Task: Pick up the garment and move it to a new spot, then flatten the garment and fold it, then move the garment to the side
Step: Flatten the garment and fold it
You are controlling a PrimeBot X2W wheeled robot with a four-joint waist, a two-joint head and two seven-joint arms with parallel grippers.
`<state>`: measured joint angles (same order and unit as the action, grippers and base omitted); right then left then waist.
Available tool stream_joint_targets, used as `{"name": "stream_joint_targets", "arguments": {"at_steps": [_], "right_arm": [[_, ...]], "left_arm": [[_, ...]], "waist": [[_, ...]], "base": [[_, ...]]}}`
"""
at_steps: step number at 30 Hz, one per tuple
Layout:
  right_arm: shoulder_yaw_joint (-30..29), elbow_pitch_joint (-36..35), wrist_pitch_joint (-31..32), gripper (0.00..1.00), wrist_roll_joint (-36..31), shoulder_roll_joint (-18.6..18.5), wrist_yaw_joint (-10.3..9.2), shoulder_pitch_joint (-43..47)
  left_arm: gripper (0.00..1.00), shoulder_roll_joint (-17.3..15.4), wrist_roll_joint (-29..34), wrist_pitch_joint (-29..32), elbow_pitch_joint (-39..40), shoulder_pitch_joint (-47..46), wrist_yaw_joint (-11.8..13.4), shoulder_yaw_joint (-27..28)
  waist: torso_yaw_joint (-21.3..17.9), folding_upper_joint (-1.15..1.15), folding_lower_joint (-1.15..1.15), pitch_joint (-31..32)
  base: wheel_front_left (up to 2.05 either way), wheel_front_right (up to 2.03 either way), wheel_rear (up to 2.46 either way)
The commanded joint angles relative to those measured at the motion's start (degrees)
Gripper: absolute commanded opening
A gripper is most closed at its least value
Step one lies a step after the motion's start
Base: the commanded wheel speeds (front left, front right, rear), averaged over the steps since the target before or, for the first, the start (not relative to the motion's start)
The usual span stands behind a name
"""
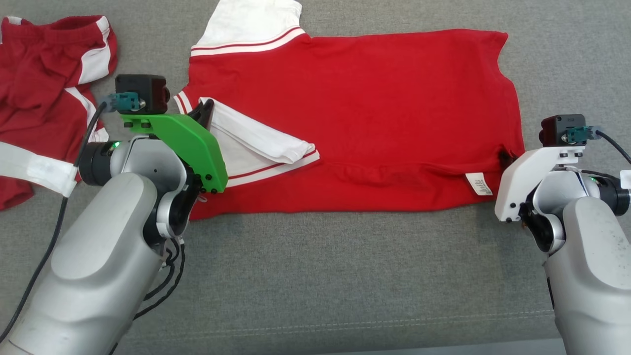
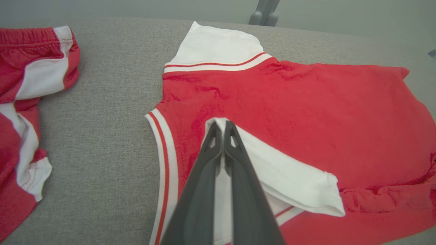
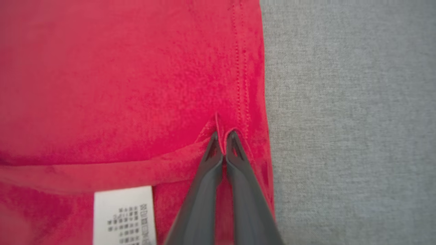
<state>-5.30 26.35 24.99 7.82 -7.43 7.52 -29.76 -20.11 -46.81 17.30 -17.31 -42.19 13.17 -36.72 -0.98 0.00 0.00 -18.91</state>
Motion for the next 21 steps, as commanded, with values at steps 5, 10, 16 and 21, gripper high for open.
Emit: {"name": "stream_joint_targets", "arguments": {"at_steps": [5,10,16,21], "right_arm": [[-0.20,2.27,-2.75,0.00,-1.32,0.38,-0.06,-1.87],[0.73,3.99,-4.67,0.00,-1.86,0.37,-0.06,-3.06],[2.80,5.36,-6.45,1.00,-1.79,-0.25,-0.05,-4.04],[3.29,6.24,-11.07,1.00,-2.07,-0.54,-0.06,-5.30]], "left_arm": [[0.00,0.10,0.91,-0.78,-2.45,-2.24,0.28,0.26],[0.00,0.29,0.57,-1.14,-4.07,-2.54,-0.05,0.24],[0.94,0.44,1.06,-2.19,-5.19,-2.94,-0.50,-0.03],[1.00,0.55,1.86,-3.53,-6.50,-2.56,-0.65,-0.54]], "waist": [[-0.02,0.00,0.00,-0.16],[0.15,0.00,0.00,0.06],[0.34,0.00,0.00,0.21],[0.49,0.00,0.00,0.71]], "base": [[0.00,0.00,0.00],[0.00,0.00,0.00],[0.00,0.00,0.00],[0.00,0.00,0.00]]}}
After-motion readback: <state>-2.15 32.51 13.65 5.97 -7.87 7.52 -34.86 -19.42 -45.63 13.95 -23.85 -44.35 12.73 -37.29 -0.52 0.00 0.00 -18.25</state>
